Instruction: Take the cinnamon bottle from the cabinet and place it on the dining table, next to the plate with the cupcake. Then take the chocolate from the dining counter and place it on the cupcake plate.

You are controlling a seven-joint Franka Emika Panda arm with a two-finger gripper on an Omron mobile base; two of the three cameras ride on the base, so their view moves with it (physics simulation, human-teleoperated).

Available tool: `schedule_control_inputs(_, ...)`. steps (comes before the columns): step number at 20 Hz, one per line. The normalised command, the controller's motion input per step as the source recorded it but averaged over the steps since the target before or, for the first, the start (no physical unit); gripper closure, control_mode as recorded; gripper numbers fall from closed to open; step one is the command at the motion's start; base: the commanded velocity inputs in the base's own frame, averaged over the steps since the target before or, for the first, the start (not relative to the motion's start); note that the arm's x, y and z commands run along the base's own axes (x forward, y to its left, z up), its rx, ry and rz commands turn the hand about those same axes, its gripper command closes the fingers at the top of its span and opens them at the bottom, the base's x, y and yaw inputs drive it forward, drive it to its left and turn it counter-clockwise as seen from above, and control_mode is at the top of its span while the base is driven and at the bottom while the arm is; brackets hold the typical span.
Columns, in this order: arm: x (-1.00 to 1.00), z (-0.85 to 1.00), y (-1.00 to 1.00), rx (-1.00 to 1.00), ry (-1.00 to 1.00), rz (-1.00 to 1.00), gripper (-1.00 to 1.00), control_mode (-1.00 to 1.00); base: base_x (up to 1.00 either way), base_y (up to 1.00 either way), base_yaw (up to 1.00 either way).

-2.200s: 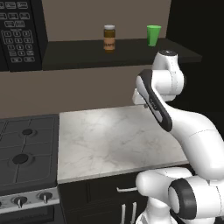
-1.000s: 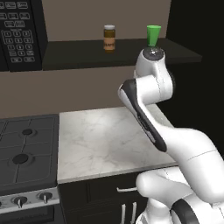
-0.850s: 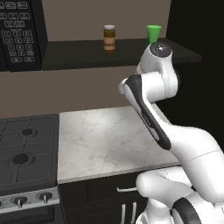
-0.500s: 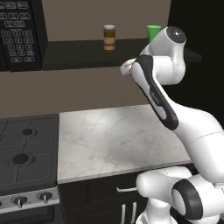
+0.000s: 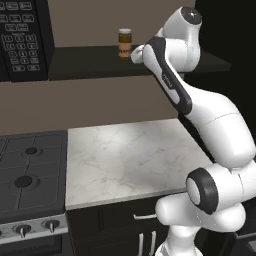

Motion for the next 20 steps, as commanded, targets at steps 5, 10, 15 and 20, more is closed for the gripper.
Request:
schedule_control_inputs(5,0.55,0.12,0.19,0.00,0.00,0.00,-1.00,-1.00,0.00,0.00,0.00)
schedule_control_inputs(10,0.68,0.00,0.31,0.00,0.00,0.00,-1.00,-1.00,0.00,0.00,0.00)
schedule_control_inputs(15,0.64,0.00,0.30,0.00,0.00,0.00,-1.00,-1.00,0.00,0.00,0.00)
schedule_control_inputs(20,0.21,0.12,0.22,0.00,-0.01,0.00,-1.00,-1.00,0.00,0.00,0.00)
